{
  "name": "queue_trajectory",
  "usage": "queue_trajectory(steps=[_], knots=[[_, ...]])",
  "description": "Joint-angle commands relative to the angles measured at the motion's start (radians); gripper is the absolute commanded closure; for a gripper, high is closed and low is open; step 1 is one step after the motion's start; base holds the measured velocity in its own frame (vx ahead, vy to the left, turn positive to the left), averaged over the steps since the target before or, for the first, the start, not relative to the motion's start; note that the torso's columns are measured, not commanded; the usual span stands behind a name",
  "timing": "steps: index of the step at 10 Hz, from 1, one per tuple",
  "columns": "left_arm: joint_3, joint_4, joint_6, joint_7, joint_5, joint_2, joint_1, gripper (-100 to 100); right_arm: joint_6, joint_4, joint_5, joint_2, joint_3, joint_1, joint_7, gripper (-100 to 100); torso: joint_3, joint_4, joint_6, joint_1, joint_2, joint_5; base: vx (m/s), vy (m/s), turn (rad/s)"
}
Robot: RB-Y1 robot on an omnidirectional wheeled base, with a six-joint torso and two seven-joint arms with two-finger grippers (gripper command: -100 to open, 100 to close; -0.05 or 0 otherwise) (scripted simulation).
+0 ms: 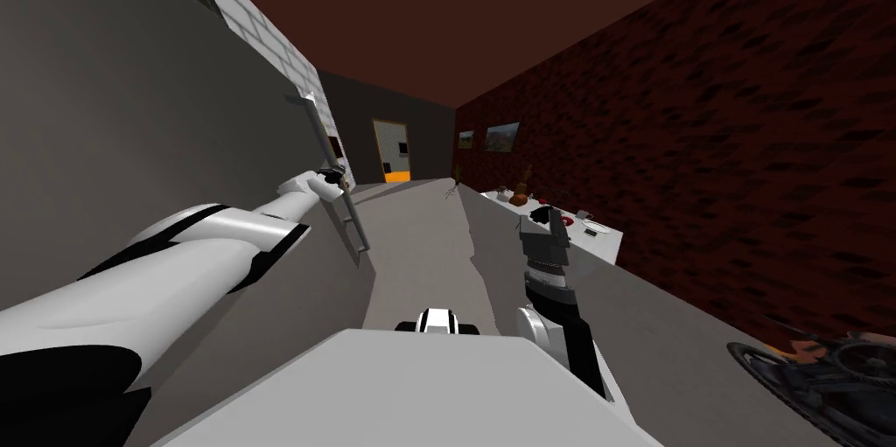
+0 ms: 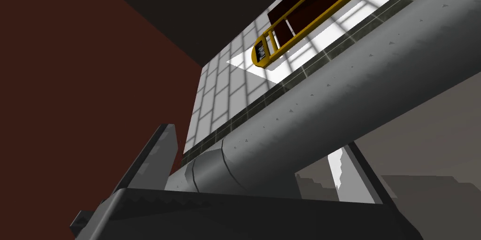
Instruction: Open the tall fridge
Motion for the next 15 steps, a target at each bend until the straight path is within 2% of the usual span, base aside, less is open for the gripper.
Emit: queue_trajectory(steps=[1,2,3,4,5,6,8,9,11,12,13,14,15], knots=[[-0.006,0.110,0.048,0.011,-0.094,-0.069,-0.102,100,0.000,0.000,0.000,0.000,0.000,-0.001,0.000,0,0.003,-0.006,0.011,-0.006,0.005,0.004,-0.291,0.004,-0.354],[-0.006,0.110,0.048,0.011,-0.094,-0.069,-0.129,100,0.000,0.000,0.000,0.000,0.000,-0.001,0.000,0,0.003,-0.006,0.010,-0.008,0.005,0.003,-0.244,-0.014,-0.273],[-0.006,0.048,0.048,0.011,-0.060,-0.069,-0.101,100,0.000,0.000,0.000,0.000,0.000,-0.001,0.000,0,0.002,-0.002,0.003,-0.006,0.002,0.001,-0.108,-0.021,-0.074],[-0.006,0.050,0.048,0.011,-0.079,-0.069,-0.110,100,0.000,0.000,0.000,0.000,0.000,0.000,0.000,0,0.000,0.001,-0.002,-0.004,-0.001,-0.002,-0.006,-0.019,0.048],[-0.006,0.090,0.048,0.011,-0.094,-0.069,-0.129,100,0.000,0.000,0.000,0.000,0.000,0.000,0.000,0,0.000,0.004,-0.002,-0.002,-0.002,-0.003,0.039,0.001,0.049],[-0.009,0.115,0.037,0.022,-0.112,-0.084,-0.127,100,0.000,0.000,0.000,0.000,0.000,0.000,0.000,0,0.000,0.003,0.002,-0.003,0.000,-0.004,0.024,0.012,0.027],[-0.048,0.026,0.047,-0.034,-0.026,-0.090,-0.109,100,0.000,0.000,0.000,0.000,0.000,0.000,0.000,0,0.004,-0.002,0.004,-0.009,0.005,0.000,-0.050,-0.060,0.072],[-0.048,0.026,0.047,-0.034,-0.009,-0.090,-0.109,100,0.000,0.000,0.000,0.000,0.000,0.000,0.000,0,0.005,-0.001,0.004,-0.013,0.007,-0.002,-0.067,-0.091,-0.006],[-0.048,0.026,0.047,-0.034,-0.009,-0.090,-0.109,100,0.000,0.000,0.000,0.000,0.000,0.000,0.000,0,0.003,0.002,0.000,-0.005,0.004,-0.002,-0.023,-0.037,-0.012],[-0.067,-0.016,0.055,-0.065,0.036,-0.094,-0.098,100,0.000,0.000,0.000,0.000,0.000,0.000,0.000,0,0.003,0.002,-0.001,-0.002,0.004,-0.002,-0.025,-0.039,0.064],[-0.067,-0.006,0.055,-0.065,0.046,-0.094,-0.098,100,0.000,0.000,0.000,0.000,0.000,0.000,0.000,0,0.004,0.002,0.000,-0.005,0.006,-0.002,-0.025,-0.043,0.025],[-0.067,-0.024,0.055,-0.065,0.046,-0.094,-0.098,100,0.000,0.000,0.000,0.000,0.000,0.000,0.000,0,0.005,0.001,0.000,-0.006,0.007,-0.001,-0.015,-0.021,-0.004],[-0.086,-0.064,0.063,-0.095,0.093,-0.098,-0.087,100,0.000,0.000,0.000,0.000,0.000,0.000,0.000,0,0.005,0.002,0.001,-0.005,0.006,-0.002,-0.042,-0.038,0.038]])
